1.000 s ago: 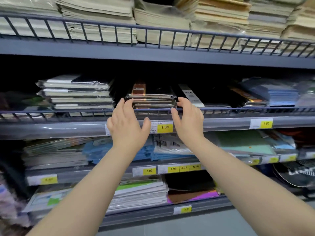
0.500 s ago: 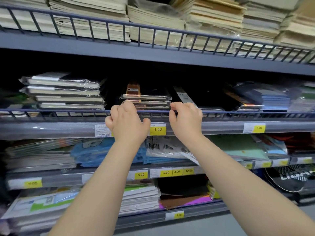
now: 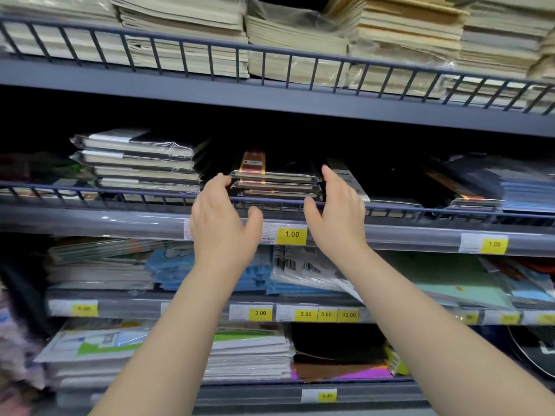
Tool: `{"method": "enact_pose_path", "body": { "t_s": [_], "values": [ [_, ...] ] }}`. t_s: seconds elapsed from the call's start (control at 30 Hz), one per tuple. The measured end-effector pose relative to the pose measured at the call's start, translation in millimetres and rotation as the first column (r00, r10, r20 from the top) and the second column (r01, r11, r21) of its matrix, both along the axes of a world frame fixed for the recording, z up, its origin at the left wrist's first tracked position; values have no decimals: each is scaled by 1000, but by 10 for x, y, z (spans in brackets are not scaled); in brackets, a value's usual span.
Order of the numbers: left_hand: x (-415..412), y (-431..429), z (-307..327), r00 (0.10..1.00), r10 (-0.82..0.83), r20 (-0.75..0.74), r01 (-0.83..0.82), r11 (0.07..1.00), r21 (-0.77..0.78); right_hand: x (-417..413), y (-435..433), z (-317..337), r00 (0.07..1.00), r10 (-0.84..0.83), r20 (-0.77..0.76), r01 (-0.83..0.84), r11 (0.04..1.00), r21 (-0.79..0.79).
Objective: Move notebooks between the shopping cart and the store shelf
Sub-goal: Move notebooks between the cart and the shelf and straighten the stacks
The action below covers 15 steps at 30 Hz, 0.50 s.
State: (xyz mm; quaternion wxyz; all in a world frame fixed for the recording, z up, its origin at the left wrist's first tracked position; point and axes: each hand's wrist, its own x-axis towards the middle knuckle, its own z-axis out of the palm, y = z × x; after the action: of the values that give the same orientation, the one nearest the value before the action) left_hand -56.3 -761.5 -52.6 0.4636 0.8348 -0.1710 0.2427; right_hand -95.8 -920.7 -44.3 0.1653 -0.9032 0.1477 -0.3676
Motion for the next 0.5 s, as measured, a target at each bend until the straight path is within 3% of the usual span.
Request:
{"method": "enact_pose_path", "body": {
  "t_s": [0.07, 0.17, 0.23, 0.33, 0.5],
  "values": [
    [-1, -62, 45, 993, -114, -37, 109, 987, -115, 17, 56, 2, 996, 86, -1, -85, 989, 117],
    [52, -138, 161, 947, -229, -223, 177, 956, -233, 15, 72, 55, 988, 156, -22, -144, 952, 269],
    [121, -157, 185, 945, -168, -280, 139, 983, -121, 2, 51, 97, 987, 134, -84, -111, 964, 241],
    [138, -163, 172, 957, -147, -251, 146, 989, -24, -25, 23, 103, 986, 80, -143, -50, 978, 202],
    [155, -189, 113, 983, -68, -168, 93, 985, 146, -44, -41, 29, 987, 143, -69, -105, 917, 384]
  ]
}}
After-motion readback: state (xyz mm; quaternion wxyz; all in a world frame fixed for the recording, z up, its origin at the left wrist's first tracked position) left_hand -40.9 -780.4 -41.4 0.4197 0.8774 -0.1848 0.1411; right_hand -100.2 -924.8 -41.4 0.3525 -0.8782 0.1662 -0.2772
